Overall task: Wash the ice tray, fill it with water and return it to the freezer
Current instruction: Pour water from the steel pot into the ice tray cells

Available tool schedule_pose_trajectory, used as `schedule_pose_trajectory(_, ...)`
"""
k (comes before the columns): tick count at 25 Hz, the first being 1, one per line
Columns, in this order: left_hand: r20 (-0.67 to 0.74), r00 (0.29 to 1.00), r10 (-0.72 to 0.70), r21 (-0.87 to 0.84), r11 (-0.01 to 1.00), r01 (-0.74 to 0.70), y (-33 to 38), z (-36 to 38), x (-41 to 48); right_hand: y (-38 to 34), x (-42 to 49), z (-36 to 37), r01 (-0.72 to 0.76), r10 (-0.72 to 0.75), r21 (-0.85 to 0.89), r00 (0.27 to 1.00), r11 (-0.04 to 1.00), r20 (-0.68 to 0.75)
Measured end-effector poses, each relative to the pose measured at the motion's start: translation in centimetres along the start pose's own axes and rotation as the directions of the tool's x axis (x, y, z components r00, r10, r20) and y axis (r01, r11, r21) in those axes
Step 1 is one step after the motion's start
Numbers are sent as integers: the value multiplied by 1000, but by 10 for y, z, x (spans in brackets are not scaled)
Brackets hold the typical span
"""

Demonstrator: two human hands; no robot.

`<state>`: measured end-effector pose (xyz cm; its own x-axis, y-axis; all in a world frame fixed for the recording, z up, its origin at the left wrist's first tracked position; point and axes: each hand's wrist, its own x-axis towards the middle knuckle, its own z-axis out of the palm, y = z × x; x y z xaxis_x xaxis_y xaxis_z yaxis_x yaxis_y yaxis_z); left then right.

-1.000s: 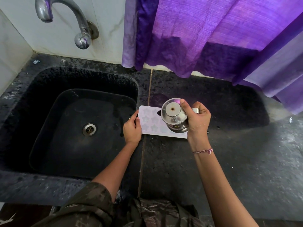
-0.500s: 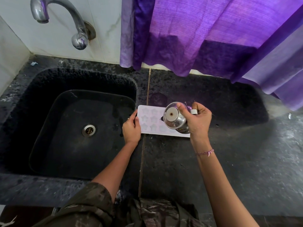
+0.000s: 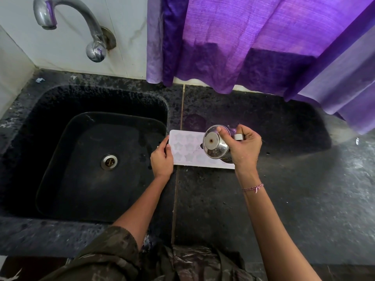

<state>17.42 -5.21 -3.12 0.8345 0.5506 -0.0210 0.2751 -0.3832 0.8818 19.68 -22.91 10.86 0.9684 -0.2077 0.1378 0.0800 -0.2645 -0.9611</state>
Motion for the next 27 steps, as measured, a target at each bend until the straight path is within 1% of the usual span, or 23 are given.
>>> schedule_pose_trajectory(4, 1, 1000, -3, -6, 1000, 3, 0, 1, 0, 0, 0, -2, -15, 15, 31, 1000, 999, -11)
schedule_pose_trajectory(8, 0, 1000, -1, -2, 1000, 1, -2, 1, 1, -1, 2, -6, -84, 88, 175, 996, 981, -20)
schedule_pose_trajectory(11, 3, 1000, 7, 1, 1000, -7, -2, 1, 1, 1, 5, -12, -156, 176, 307, 984, 939, -40)
schedule_pose_trajectory(14, -6, 1000, 1, -8, 1000, -1, -2, 1, 1, 6, 7, -18, -187, 218, 351, 975, 917, -50)
schedule_pose_trajectory(17, -8, 1000, 4, -17, 1000, -4, -2, 1, 0, 9, 8, -23, -186, 215, 340, 975, 922, -51)
schedule_pose_trajectory(27, -10, 1000, 0, -5, 1000, 0, -2, 1, 0, 14, 6, -31, -75, 79, 149, 997, 986, -21)
